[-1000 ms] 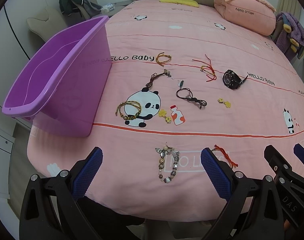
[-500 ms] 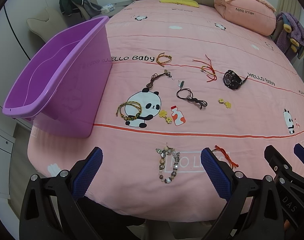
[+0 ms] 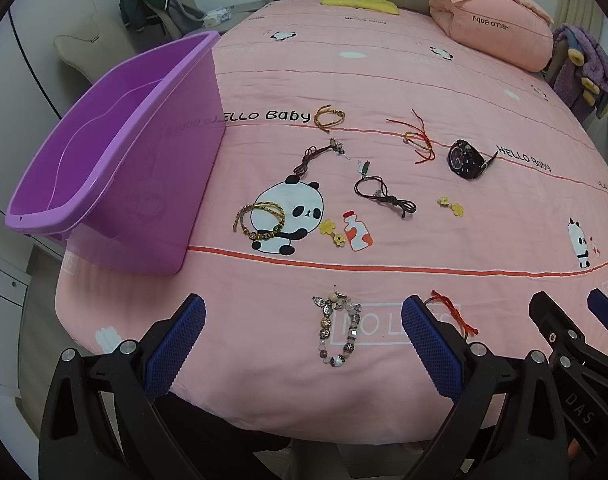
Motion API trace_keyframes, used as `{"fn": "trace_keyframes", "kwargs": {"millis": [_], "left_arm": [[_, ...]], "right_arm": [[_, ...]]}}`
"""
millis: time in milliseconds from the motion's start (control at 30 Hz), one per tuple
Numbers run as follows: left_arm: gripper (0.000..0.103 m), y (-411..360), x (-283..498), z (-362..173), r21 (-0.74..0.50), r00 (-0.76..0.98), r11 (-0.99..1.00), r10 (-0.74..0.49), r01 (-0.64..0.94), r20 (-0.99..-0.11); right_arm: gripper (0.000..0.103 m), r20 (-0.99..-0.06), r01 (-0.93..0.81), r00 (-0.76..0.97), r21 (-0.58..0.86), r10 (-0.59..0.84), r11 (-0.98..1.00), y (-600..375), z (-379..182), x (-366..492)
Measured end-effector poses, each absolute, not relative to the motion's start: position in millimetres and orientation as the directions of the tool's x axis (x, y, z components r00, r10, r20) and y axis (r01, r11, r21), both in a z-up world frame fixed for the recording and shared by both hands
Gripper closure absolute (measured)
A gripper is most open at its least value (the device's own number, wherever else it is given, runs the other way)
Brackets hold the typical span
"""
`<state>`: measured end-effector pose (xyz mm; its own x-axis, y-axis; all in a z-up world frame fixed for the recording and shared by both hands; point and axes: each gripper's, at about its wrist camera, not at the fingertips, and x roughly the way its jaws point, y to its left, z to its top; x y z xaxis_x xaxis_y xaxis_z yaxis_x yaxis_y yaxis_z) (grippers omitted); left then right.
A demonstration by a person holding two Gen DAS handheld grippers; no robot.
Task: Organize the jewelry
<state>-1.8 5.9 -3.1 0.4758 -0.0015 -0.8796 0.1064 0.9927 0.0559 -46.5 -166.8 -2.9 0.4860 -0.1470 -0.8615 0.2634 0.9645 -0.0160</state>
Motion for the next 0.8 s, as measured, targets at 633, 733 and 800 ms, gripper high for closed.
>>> {"fn": "trace_keyframes", "kwargs": {"millis": [633,733,800], "left_arm": [[0.006,29.3,-1.5,-32.5,0.058,0.466,0.994,0.009,0.092,-0.885],[0.006,31.3,-3.1,-48.8,0.069,0.452,0.992,0.014,0.106,-0.892],[0.006,32.8,-4.3,-60.3,0.081,0.444,0.99,0.022,0.115,-0.896]], "right_arm": [[0.015,-0.882,0.235,0.458,-0.002,-0.112,0.972,-171.8,-40.9,-52.4],[0.015,-0.89,0.215,0.448,0.009,-0.091,0.977,-171.3,-55.3,-52.9],[0.015,-0.896,0.203,0.437,0.016,-0.076,0.979,-170.6,-66.0,-52.4]]}}
